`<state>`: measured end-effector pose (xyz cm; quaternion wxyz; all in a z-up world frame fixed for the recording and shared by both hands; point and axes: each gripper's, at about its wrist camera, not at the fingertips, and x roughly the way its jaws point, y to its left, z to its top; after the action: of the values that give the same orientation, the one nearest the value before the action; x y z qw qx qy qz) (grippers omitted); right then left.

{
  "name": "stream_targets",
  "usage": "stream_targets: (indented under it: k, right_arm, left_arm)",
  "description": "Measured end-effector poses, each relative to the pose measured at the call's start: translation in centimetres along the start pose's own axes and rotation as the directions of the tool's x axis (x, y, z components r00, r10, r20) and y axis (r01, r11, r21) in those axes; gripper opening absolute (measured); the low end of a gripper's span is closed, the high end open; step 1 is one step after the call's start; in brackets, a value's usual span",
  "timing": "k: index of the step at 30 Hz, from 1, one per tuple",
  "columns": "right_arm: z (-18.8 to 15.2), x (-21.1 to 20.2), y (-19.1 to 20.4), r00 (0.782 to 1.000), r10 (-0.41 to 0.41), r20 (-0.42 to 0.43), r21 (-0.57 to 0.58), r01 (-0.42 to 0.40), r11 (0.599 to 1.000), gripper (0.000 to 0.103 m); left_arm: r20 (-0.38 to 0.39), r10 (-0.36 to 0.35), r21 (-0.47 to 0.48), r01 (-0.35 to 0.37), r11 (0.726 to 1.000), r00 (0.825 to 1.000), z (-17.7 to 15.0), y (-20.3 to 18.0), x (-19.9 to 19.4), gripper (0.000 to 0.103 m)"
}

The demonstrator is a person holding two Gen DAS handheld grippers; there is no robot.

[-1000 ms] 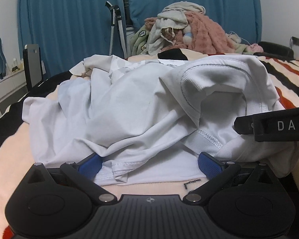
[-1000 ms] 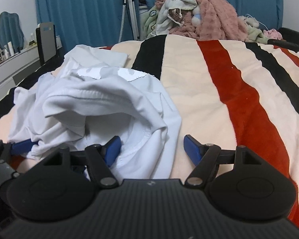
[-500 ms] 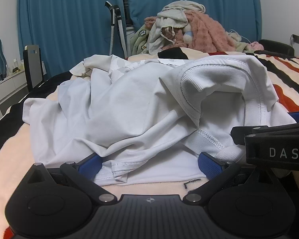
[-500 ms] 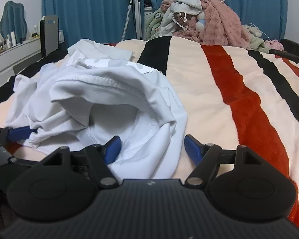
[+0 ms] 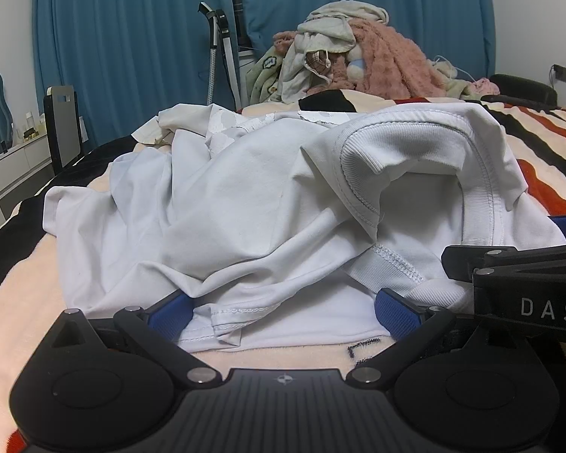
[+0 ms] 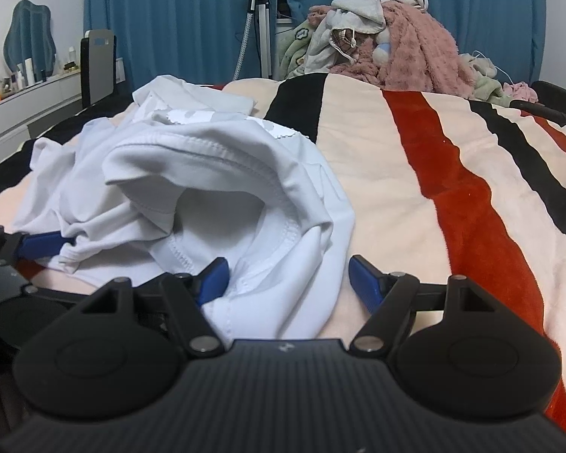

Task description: Fold clothes

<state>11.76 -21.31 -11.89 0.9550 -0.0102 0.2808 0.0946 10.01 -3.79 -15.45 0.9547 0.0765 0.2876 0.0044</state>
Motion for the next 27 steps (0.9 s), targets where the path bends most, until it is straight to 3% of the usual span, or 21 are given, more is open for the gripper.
stream_targets:
  k: [27]
  right_arm:
    - [-0.36, 0.00, -0.15, 1.000, 0.003, 0.004, -0.003, -0.003, 1.000, 0.073]
  left_arm:
    - [-0.003, 0.003, 0.003, -0.003, 1.000, 1.000, 0.08, -0.10, -0.07, 0.103]
